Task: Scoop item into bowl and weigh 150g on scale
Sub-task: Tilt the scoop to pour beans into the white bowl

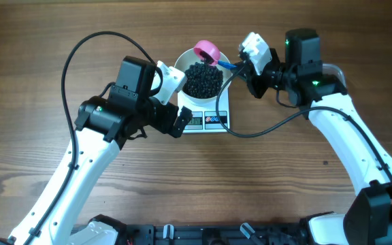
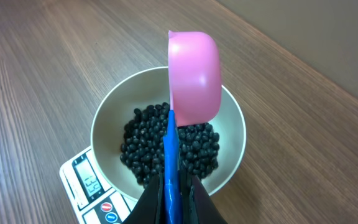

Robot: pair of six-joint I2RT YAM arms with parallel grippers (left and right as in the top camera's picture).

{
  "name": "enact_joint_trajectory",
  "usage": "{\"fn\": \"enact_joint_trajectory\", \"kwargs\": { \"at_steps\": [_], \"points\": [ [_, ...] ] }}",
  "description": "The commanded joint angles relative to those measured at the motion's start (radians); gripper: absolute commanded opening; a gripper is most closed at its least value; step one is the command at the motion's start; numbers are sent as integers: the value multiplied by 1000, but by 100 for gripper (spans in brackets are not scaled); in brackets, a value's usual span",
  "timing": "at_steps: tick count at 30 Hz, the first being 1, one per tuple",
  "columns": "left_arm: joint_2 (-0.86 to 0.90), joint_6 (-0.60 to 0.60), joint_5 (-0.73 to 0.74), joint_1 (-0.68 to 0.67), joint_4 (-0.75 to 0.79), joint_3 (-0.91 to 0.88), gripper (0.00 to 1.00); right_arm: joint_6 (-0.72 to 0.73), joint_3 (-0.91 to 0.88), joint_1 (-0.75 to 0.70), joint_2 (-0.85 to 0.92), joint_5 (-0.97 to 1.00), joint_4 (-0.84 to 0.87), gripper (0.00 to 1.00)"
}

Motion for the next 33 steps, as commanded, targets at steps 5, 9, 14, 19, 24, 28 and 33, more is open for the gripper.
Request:
{"fn": "enact_joint_trajectory", "kwargs": {
  "at_steps": [5, 9, 14, 19, 24, 28, 33],
  "points": [
    [-4, 16, 16, -5, 2, 16, 100, -64, 4, 13, -18, 6, -5, 4],
    [-4, 16, 16, -5, 2, 16, 100, -119, 4, 13, -18, 6, -18, 4],
    [-3, 16, 16, -5, 2, 16, 100, -119, 4, 13, -18, 6, -17, 4],
    [-4, 16, 16, -5, 2, 16, 100, -125, 4, 13, -18, 7, -17, 4],
    [-3, 16, 16, -5, 2, 16, 100, -126, 4, 13, -18, 7, -16, 4],
    [-3, 16, 16, -5, 2, 16, 100, -126, 4, 13, -18, 6, -16, 4],
    [-4, 16, 16, -5, 2, 16, 100, -125, 4, 13, -18, 6, -16, 4]
  ]
}}
